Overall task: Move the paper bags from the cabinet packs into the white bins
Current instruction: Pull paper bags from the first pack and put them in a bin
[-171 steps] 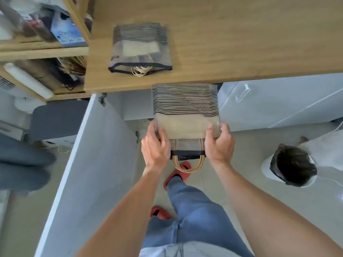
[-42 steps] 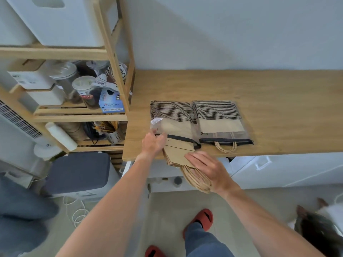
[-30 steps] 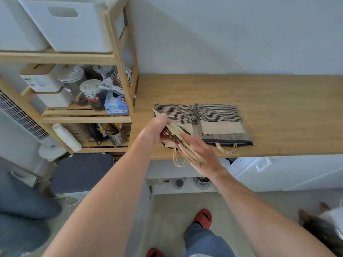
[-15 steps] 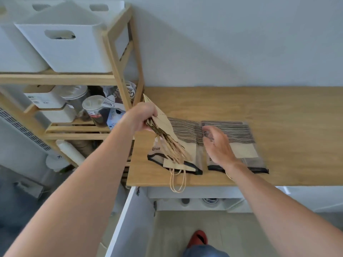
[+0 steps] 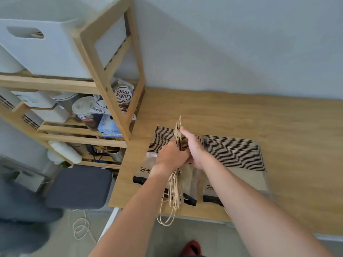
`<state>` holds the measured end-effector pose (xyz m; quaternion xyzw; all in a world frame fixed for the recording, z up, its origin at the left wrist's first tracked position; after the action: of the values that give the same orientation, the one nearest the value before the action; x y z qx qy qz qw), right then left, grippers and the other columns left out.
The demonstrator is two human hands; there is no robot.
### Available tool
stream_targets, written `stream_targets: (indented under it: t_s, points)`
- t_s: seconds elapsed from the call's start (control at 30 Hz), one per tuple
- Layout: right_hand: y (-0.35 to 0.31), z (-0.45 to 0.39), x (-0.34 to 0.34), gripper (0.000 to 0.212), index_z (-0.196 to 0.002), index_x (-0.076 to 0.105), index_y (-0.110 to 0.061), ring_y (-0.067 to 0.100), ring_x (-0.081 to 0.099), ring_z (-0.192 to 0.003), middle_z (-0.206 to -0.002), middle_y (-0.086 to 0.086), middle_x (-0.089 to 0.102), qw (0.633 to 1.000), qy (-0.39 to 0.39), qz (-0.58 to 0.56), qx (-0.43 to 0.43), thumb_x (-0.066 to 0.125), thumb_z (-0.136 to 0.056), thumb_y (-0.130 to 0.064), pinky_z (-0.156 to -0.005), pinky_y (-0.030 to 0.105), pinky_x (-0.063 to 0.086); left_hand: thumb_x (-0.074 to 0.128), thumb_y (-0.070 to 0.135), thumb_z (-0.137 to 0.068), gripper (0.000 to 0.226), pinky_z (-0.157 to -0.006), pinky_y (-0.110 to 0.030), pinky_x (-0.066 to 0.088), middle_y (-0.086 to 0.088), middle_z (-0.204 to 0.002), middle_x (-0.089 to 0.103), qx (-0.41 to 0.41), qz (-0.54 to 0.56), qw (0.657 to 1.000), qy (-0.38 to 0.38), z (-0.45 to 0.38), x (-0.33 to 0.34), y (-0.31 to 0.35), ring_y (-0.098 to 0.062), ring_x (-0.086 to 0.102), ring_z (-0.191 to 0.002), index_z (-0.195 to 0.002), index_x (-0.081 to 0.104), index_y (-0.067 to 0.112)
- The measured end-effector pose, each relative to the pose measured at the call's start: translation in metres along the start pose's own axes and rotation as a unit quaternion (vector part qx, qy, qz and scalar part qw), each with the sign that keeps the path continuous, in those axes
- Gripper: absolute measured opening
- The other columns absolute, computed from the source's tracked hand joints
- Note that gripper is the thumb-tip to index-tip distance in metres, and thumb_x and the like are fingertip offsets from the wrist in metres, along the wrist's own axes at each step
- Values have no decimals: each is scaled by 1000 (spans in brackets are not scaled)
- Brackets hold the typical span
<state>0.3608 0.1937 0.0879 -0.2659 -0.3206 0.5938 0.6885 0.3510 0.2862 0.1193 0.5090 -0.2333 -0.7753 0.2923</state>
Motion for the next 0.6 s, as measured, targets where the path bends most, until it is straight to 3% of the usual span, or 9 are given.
stream_targets:
  t_s: [0.13, 0.23, 0.33, 0.4, 0.43, 0.5, 0.57, 0.6]
  points:
    - [-3, -6, -11, 59, -133, 59, -32, 20, 57, -120, -131, -3, 62, 999, -8, 17, -40, 62, -83, -63, -96, 40, 47, 59, 56, -81, 79, -101, -45, 46, -7, -132, 60, 31, -28, 999, -12, 3, 3, -1, -32, 52, -126, -147, 36, 20]
    - [-7, -3, -8, 54, -143, 49, -28, 13, 46, -121, -132, -10, 50, 994, -9, 68, -83, 57, -94, -49, -104, 36, 37, 50, 65, -84, 87, -105, -50, 43, -13, -143, 52, 54, -57, 997, -9, 5, -2, -7, -35, 43, -134, -153, 26, 19]
    - [-10, 1, 5, 44, -133, 57, -24, 8, 56, -104, -128, -7, 57, 993, -14, 68, -93, 57, -95, -46, -95, 33, 44, 45, 66, -84, 80, -99, -51, 47, -13, -134, 58, 79, -39, 996, -9, 6, -10, -10, -34, 49, -128, -148, 31, 20]
    - [-7, 2, 14, 33, -121, 61, -31, 10, 56, -103, -126, -7, 59, 993, -21, 82, -84, 60, -93, -47, -98, 39, 45, 43, 67, -81, 80, -92, -49, 53, -10, -127, 62, 94, -22, 995, -26, 8, -15, -13, -29, 61, -113, -146, 32, 22]
    - [-5, 2, 17, 28, -117, 61, -34, 12, 55, -104, -121, -7, 58, 993, -28, 86, -77, 62, -92, -46, -98, 40, 43, 42, 66, -81, 78, -83, -49, 57, -10, -122, 64, 96, -15, 994, -45, 10, -17, -15, -27, 66, -101, -146, 30, 24]
    - [-3, 5, 18, 42, -131, 55, -30, 15, 52, -111, -125, -5, 56, 994, -27, 72, -79, 65, -92, -40, -95, 33, 38, 39, 57, -88, 67, -63, -48, 61, -11, -116, 62, 101, 6, 991, -83, 12, -17, -19, -30, 68, -86, -148, 25, 29]
    - [-2, 7, 15, 54, -142, 47, -24, 11, 49, -112, -135, -4, 55, 993, -21, 70, -92, 63, -93, -41, -85, 25, 36, 33, 49, -97, 57, -55, -47, 61, -13, -130, 55, 109, 39, 989, -90, 11, -18, -25, -31, 65, -95, -151, 22, 35]
    - [-3, 9, 15, 51, -141, 48, -24, 8, 50, -104, -130, -8, 57, 993, -19, 70, -98, 61, -94, -43, -79, 23, 37, 31, 51, -98, 56, -53, -43, 61, -11, -142, 48, 110, 58, 988, -89, 10, -19, -27, -30, 62, -104, -152, 22, 37]
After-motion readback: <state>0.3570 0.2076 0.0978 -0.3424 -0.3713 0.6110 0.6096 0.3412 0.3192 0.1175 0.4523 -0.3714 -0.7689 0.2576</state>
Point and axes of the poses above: each hand's wrist, its own z-axis away from the middle knuckle, its own x-axis out of the palm, y = z × x, the point moved 6 cm from there along -z, towards the middle knuckle
